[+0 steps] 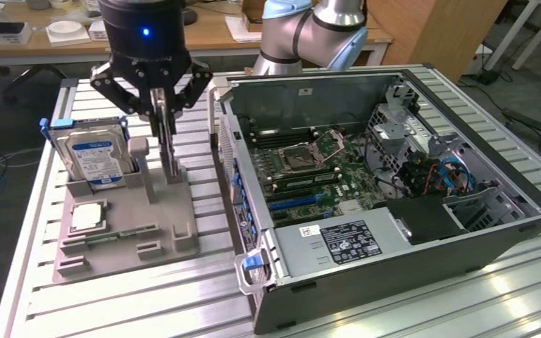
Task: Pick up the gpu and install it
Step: 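Pick up the gpu and move the gpu toward the slot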
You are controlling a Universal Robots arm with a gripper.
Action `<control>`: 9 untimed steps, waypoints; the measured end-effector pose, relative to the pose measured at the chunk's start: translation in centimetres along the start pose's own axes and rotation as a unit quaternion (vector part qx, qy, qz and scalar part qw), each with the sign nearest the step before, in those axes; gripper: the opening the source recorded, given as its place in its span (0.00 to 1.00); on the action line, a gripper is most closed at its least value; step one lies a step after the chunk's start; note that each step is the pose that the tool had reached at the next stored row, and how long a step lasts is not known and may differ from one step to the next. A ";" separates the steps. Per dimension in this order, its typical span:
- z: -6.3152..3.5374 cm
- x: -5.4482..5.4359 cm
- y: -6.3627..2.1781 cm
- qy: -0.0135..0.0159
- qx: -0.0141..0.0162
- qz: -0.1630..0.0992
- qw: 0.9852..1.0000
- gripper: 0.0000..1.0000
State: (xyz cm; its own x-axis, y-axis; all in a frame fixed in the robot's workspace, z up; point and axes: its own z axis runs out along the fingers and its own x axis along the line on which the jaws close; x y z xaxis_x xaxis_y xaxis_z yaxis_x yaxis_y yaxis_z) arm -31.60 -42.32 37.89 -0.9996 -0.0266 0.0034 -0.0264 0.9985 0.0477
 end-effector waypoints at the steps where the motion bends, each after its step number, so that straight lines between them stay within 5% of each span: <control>1: -0.33 0.0 0.02 0.000 0.000 0.000 1.000 0.27; 9: -2.88 0.0 0.14 0.000 0.000 0.000 1.000 0.27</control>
State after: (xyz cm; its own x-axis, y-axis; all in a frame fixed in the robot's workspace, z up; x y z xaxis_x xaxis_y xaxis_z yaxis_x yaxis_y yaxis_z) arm -31.60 -42.32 40.77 -0.9996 -0.0266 0.0028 -0.0265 0.9985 0.0485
